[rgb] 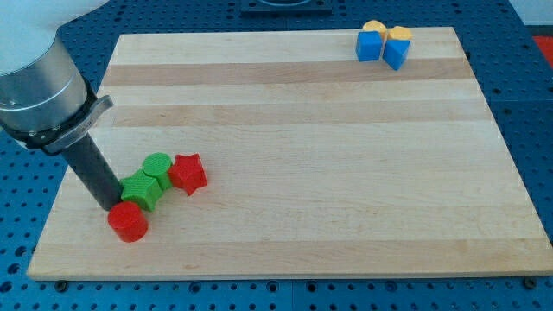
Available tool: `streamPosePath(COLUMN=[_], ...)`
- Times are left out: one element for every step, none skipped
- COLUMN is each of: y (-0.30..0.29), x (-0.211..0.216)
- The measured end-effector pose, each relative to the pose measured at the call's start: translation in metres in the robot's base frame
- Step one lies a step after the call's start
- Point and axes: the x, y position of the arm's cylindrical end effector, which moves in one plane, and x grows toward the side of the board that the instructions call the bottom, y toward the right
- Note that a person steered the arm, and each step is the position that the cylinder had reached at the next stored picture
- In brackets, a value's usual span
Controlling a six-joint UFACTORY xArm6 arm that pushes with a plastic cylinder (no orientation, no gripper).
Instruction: Slightly push the green blocks and red star towards center of the board
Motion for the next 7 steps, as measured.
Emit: streamPosePath(y=[0.004, 0.012, 0.011, -0.025, -0.040, -0.031, -0.008], x=[-0.001, -0.001, -0.007, -0.007, 0.030, 0.059, 0.063])
